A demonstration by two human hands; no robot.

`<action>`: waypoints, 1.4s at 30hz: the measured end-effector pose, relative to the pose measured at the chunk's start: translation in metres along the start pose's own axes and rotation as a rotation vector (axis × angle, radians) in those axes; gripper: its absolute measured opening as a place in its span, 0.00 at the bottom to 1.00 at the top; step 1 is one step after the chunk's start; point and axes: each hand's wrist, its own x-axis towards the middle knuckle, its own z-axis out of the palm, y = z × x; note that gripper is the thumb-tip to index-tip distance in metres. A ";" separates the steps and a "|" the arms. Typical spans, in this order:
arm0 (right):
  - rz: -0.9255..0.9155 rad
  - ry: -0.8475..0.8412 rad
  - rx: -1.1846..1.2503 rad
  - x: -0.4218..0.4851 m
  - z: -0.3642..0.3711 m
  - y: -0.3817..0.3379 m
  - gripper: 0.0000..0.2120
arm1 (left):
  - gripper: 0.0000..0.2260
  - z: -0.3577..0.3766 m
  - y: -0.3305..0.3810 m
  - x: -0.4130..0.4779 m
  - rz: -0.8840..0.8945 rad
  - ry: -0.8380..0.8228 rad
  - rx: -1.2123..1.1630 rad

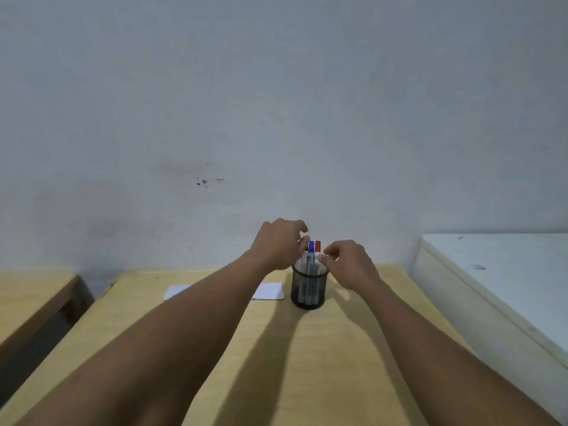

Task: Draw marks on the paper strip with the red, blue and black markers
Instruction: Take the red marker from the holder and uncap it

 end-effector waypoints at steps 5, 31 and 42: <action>0.077 -0.061 0.094 0.034 0.018 0.022 0.22 | 0.20 0.041 0.001 0.044 0.001 -0.133 0.065; -0.053 -0.058 0.624 -0.003 -0.045 -0.071 0.07 | 0.13 -0.104 0.008 0.013 -0.406 0.300 -0.940; 0.053 -0.053 1.417 -0.050 -0.050 -0.168 0.02 | 0.12 -0.143 -0.037 -0.076 -0.422 0.152 -0.991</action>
